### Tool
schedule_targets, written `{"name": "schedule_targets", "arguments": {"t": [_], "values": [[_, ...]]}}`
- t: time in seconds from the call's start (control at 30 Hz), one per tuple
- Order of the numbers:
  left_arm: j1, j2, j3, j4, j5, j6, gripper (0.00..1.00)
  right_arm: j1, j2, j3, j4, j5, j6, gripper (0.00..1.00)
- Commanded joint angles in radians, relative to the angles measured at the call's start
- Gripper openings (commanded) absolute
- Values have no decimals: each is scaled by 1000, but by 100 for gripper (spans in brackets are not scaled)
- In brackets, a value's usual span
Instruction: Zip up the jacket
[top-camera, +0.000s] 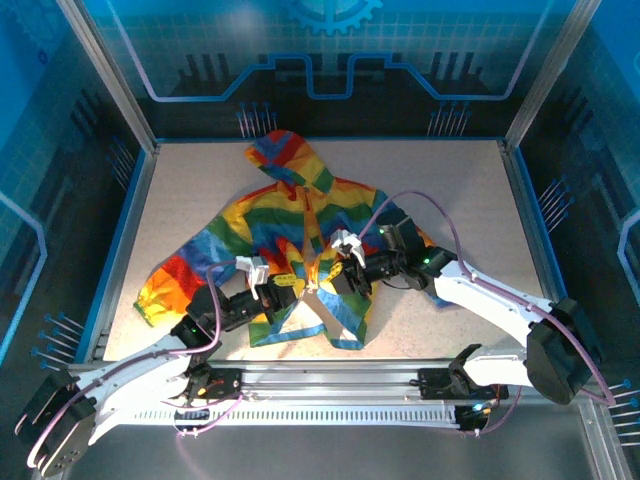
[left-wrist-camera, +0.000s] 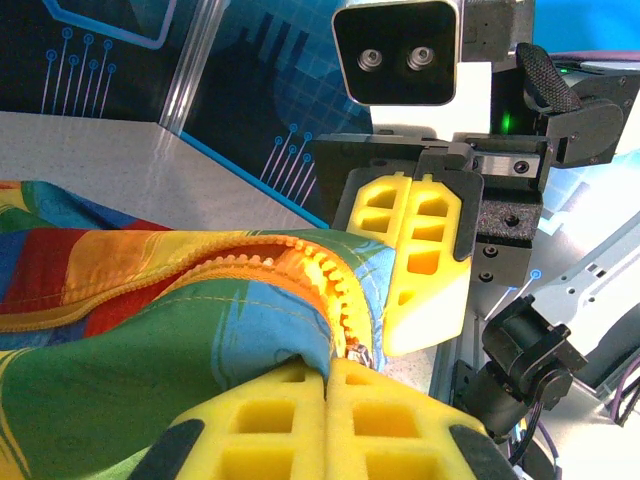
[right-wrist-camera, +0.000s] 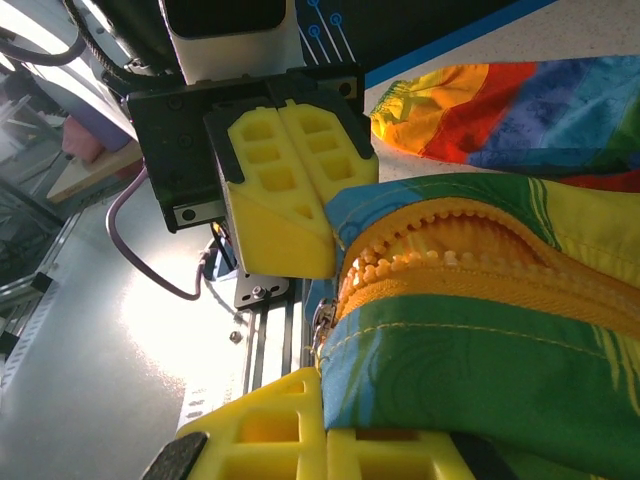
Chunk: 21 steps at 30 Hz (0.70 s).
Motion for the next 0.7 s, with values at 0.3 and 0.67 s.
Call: {"name": "schedule_targets", "arguments": {"t": [0.3, 0.67], "values": [[-9, -23, -20, 51, 34, -3, 0, -10, 14, -4, 46, -7, 46, 0], [-10, -25, -17, 10, 54, -12, 0, -34, -2, -24, 107, -14, 91, 0]]}}
